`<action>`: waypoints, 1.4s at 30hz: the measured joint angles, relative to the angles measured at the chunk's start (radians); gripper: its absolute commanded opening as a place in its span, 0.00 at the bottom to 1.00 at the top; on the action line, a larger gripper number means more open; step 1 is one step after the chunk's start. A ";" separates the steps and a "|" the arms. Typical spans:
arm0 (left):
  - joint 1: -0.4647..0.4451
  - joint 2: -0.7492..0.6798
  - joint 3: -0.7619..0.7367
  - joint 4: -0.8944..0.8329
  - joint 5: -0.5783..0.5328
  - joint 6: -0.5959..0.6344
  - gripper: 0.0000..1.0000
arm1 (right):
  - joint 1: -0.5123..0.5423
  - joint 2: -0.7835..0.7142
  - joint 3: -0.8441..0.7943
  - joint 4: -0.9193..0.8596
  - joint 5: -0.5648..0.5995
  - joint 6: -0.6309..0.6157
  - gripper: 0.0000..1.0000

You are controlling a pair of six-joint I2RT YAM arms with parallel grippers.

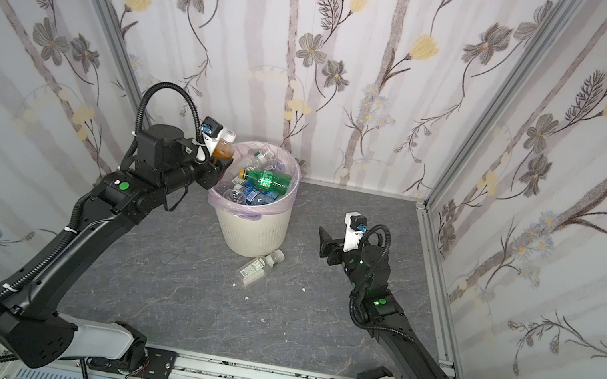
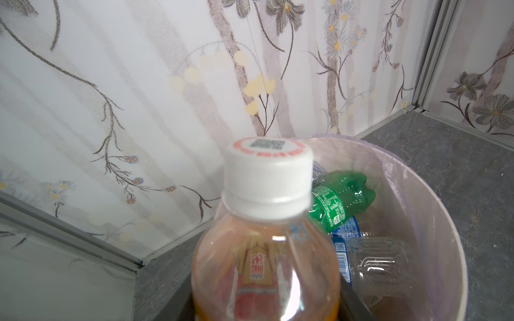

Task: Put the plastic bottles in the bin
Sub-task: 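Lift the red-and-yellow bottle with the left gripper and carry it over the bin, then lower the red-and-yellow bottle into the bin and open the left gripper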

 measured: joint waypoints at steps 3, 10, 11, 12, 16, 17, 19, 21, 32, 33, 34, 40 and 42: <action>0.004 0.026 0.020 0.026 0.016 -0.015 0.52 | 0.000 0.000 -0.002 0.000 -0.011 0.000 0.85; 0.008 0.064 0.036 0.052 0.028 -0.027 0.52 | 0.001 0.003 -0.004 0.000 -0.019 0.000 0.85; 0.009 0.068 0.039 0.056 0.031 -0.027 0.51 | 0.001 0.004 -0.004 0.000 -0.019 0.000 0.85; 0.009 0.073 0.041 0.063 0.034 -0.031 0.51 | 0.001 0.004 -0.004 0.000 -0.020 0.000 0.85; 0.012 0.098 0.050 0.087 0.050 -0.039 0.51 | 0.001 0.006 -0.005 -0.001 -0.021 0.000 0.85; 0.013 0.106 0.051 0.090 0.051 -0.039 0.52 | 0.001 0.006 -0.005 0.000 -0.023 0.000 0.85; 0.015 0.121 0.054 0.094 0.053 -0.042 0.51 | 0.001 0.006 -0.010 0.000 -0.023 0.000 0.85; 0.016 0.132 0.055 0.095 0.056 -0.042 0.52 | 0.001 0.007 -0.013 0.000 -0.023 0.000 0.85; 0.025 0.191 0.054 0.117 0.032 -0.050 0.52 | 0.001 0.032 -0.005 0.006 -0.041 0.000 0.86; 0.029 0.192 0.051 0.117 0.019 -0.053 0.52 | 0.001 0.032 -0.005 0.006 -0.041 0.000 0.86; 0.034 0.192 0.047 0.120 0.010 -0.058 0.53 | 0.001 0.032 -0.005 0.006 -0.041 0.000 0.86; 0.058 0.187 0.008 0.125 -0.013 -0.084 0.58 | 0.001 0.043 -0.003 0.007 -0.042 0.000 0.86; 0.060 0.183 -0.007 0.125 -0.010 -0.087 0.58 | 0.001 0.047 0.001 0.007 -0.044 0.000 0.86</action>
